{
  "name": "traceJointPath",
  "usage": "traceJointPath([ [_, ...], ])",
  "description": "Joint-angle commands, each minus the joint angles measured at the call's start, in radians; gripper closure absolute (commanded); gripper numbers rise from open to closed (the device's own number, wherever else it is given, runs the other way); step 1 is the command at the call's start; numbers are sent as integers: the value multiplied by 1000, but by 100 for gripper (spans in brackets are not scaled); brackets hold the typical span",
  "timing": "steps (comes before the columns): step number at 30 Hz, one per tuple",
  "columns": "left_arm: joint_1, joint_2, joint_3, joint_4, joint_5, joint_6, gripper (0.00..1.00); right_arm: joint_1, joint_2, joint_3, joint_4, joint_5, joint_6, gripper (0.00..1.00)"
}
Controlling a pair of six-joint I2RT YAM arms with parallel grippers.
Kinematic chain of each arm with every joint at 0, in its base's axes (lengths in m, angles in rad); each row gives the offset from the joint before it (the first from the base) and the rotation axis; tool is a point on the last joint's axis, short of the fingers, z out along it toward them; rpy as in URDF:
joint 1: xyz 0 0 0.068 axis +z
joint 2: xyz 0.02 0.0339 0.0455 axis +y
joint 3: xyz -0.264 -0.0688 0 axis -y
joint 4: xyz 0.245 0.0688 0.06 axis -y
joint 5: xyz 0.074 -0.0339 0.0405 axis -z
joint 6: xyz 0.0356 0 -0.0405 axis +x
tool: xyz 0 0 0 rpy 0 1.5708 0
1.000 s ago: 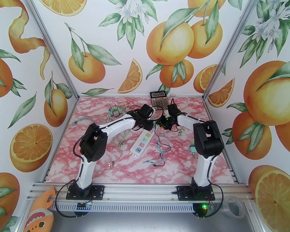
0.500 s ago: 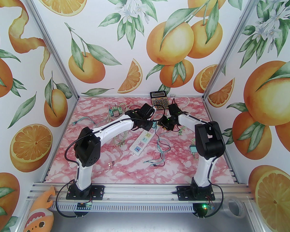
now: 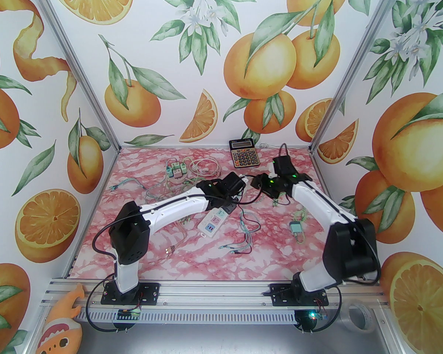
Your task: Pull the plug off the socket
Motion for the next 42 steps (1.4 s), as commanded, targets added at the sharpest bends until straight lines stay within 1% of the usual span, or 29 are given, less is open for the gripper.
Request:
traceJointPath([
  [1,-51,-24,-18,54,-39,30,81,-89,-118,-80,-54,89,35,46],
  [7,-143,51,12,57,-87,63,80,-213,-274,-146,-114,163,36,42],
  [12,-208,129,64,74,-140,90,79,-278,-358,-179,-147,177,35,41],
  [16,-227,166,98,68,-149,90,79,-295,-382,-189,-152,176,29,40],
  [17,-239,186,116,66,-154,118,78,-303,-393,-194,-157,177,25,39],
  [18,-274,242,182,48,-185,141,78,-338,-423,-209,-162,161,7,38],
  [20,-294,274,216,38,-203,153,77,-351,-424,-212,-167,144,-2,38],
  [22,-305,297,242,23,-208,154,75,-356,-418,-213,-167,128,-6,38],
  [26,-310,315,251,7,-192,132,73,-356,-408,-222,-145,86,-1,38],
  [28,-310,314,249,3,-180,125,68,-356,-401,-221,-137,71,0,38],
  [30,-310,311,250,0,-169,119,57,-356,-393,-221,-130,56,0,38],
  [31,-310,309,250,0,-164,119,54,-355,-389,-221,-124,47,-1,37],
  [33,-309,294,250,1,-156,110,41,-354,-374,-221,-113,20,-1,37],
  [37,-296,244,243,6,-129,100,29,-338,-346,-215,-100,-5,-3,36],
  [39,-283,207,230,10,-111,67,26,-310,-339,-209,-90,0,-5,37],
  [42,-252,149,205,17,-80,36,26,-258,-322,-195,-74,9,-8,37],
])
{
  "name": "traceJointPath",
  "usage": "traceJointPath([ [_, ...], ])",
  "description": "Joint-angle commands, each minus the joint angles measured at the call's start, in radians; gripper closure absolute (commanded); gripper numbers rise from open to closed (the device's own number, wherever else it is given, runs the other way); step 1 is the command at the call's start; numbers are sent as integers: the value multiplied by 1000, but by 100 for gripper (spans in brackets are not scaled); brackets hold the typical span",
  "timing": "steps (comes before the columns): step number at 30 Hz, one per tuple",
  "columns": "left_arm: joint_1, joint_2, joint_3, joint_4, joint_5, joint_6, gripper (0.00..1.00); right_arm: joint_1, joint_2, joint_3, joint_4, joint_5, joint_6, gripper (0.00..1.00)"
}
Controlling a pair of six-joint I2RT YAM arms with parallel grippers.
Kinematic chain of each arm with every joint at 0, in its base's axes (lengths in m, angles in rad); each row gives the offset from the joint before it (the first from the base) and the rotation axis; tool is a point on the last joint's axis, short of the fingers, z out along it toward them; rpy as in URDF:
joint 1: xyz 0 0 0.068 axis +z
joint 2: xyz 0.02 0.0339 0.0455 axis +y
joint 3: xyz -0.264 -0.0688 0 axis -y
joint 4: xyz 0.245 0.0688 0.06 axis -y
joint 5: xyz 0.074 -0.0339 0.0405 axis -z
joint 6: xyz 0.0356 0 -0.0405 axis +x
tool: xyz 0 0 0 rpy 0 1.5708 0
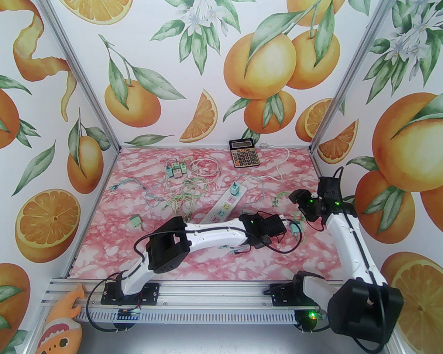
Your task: Pull the plug off the socket
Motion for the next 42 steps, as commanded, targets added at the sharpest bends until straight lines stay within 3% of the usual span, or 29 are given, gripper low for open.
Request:
traceJointPath([
  [1,46,-139,-17,18,46,-54,26,52,24,19,40,-21,-14,37],
  [12,288,-306,-169,111,197,-197,33,245,162,40,154,-42,38,44],
  [21,437,-227,-160,152,261,-197,40,378,327,77,255,-51,94,52],
  [30,478,-93,-73,165,333,-165,43,425,516,181,303,-72,119,55],
  [42,489,83,98,132,340,-137,51,424,705,348,278,-86,81,57],
])
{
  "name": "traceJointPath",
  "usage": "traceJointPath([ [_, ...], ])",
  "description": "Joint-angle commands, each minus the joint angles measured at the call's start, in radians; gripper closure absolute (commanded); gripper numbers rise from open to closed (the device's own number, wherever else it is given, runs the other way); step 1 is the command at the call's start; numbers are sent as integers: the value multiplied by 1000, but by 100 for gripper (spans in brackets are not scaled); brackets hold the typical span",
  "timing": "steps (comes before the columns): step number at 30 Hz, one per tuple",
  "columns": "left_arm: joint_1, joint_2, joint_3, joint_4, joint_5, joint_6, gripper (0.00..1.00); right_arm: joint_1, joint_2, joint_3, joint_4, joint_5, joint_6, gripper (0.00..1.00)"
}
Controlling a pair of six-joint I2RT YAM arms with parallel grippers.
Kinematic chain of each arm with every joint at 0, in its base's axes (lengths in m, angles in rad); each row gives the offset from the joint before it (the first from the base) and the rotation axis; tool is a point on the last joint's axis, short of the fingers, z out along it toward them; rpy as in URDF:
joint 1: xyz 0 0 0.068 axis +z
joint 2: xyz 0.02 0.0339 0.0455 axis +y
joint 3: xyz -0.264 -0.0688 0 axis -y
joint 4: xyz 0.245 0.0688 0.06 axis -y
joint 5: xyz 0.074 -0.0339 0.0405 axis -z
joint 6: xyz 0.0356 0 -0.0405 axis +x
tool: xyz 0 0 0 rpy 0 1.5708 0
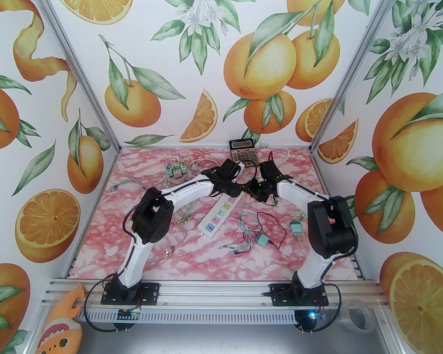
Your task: Pull the plug off the socket
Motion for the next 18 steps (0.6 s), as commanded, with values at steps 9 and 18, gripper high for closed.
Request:
traceJointPath([
  [9,7,54,61,-16,44,21,65,-8,145,120,15,-59,-20,58],
  [18,7,45,49,-32,35,34,77,-62,152,83,152,-181,20,59],
])
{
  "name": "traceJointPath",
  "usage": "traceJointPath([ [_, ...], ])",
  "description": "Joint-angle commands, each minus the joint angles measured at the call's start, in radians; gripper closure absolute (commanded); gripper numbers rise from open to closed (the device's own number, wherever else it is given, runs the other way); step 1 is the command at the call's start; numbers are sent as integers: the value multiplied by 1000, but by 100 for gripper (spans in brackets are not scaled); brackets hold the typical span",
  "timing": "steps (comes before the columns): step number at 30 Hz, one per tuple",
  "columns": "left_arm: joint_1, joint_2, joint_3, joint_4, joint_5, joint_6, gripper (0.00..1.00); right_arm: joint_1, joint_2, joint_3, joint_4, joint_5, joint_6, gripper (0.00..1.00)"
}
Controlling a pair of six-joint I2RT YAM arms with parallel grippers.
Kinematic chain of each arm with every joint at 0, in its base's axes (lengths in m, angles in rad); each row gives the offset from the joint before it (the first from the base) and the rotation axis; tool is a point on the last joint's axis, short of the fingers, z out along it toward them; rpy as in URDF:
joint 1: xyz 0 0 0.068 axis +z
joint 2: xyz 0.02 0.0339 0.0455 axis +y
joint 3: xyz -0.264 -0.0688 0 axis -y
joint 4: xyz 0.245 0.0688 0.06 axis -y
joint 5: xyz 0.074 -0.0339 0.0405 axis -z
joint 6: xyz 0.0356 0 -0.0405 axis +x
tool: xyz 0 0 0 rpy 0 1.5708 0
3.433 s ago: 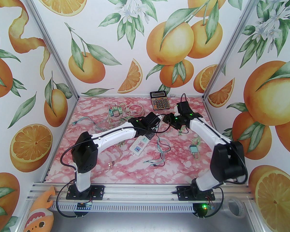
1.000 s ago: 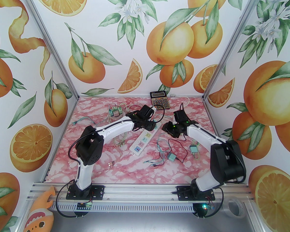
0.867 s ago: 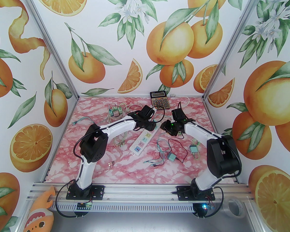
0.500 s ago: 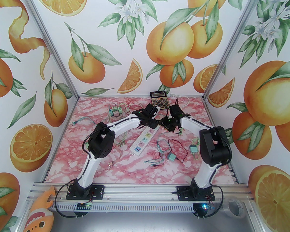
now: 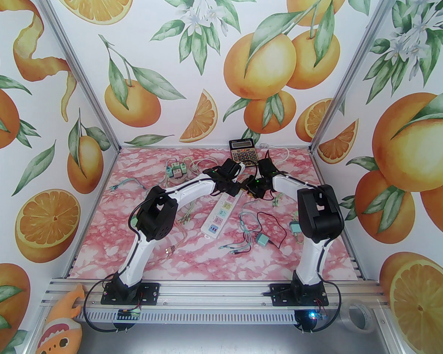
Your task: Pull the plug off the socket
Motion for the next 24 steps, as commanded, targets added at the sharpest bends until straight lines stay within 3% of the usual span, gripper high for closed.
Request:
traceJointPath([
  [1,-1,8,20,-26,9,15,77,-20,12,-7,84,-73,23,60],
  [12,-1,8,38,-33,12,16,77,-12,68,-19,39,-110,-25,61],
  [19,-2,-7,61,-51,13,22,83,-10,100,-5,-92,5,-61,63],
  [24,-37,-20,75,-70,-124,92,83,-8,103,-7,-113,35,-58,62],
])
